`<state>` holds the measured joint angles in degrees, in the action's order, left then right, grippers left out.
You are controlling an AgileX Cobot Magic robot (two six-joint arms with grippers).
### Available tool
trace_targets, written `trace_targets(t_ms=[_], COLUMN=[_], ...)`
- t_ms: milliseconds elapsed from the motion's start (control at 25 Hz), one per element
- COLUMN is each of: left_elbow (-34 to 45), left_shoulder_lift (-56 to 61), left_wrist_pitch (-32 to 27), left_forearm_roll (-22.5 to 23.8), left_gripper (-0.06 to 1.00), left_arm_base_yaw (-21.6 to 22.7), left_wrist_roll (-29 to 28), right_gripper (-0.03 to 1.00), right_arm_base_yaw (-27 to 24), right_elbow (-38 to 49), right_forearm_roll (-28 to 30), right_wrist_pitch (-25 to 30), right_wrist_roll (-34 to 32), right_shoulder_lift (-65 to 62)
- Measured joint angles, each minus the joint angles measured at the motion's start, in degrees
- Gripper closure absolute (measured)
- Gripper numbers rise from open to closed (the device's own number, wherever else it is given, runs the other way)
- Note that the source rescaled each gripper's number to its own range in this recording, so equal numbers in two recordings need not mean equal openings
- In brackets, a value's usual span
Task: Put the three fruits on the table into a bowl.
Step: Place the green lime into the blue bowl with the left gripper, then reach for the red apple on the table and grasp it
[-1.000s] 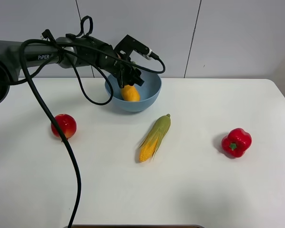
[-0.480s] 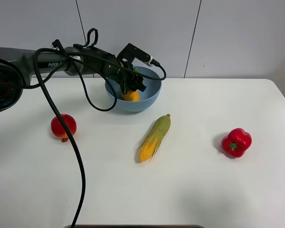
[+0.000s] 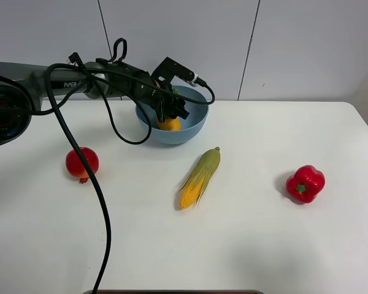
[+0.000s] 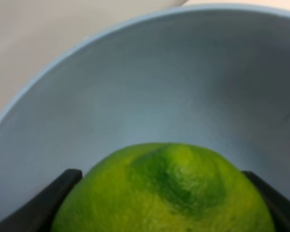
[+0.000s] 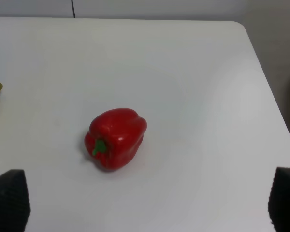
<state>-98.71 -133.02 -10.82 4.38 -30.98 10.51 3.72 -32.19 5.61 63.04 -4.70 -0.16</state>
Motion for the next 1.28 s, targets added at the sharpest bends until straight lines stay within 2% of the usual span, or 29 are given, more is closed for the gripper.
trace_targets(t_ms=[40,80,120,200,280,480,1000,1280], left_elbow=[0.0,0.0,-0.1,-0.1,-0.1,-0.1,-0.1,-0.1], left_shoulder_lift=[0.0,0.0,0.0,0.0,0.0,0.0,0.7,5.1], left_wrist_pitch=[0.0,0.4,0.8,1.0,1.0,0.5,-0.8,-4.6], left_forearm_roll=[0.0,0.0,0.0,0.0,0.0,0.0,0.0,0.0], left_gripper=[0.80,0.65,0.44,0.14,0.02,-0.03,-0.03,-0.03], left_arm_base_yaw=[0.0,0.0,0.0,0.0,0.0,0.0,0.0,-0.2], left_wrist_roll=[0.8,1.1,1.3,1.5,1.6,1.7,3.4,3.4], right_gripper=[-0.03,-0.03,-0.03,-0.03,-0.03,-0.03,-0.03,-0.03], right_arm_base_yaw=[0.0,0.0,0.0,0.0,0.0,0.0,0.0,0.0], right_elbow=[0.0,0.0,0.0,0.0,0.0,0.0,0.0,0.0], right_forearm_roll=[0.0,0.0,0.0,0.0,0.0,0.0,0.0,0.0], right_wrist_pitch=[0.0,0.0,0.0,0.0,0.0,0.0,0.0,0.0], right_wrist_roll=[0.0,0.0,0.0,0.0,0.0,0.0,0.0,0.0], right_shoulder_lift=[0.0,0.0,0.0,0.0,0.0,0.0,0.0,0.0])
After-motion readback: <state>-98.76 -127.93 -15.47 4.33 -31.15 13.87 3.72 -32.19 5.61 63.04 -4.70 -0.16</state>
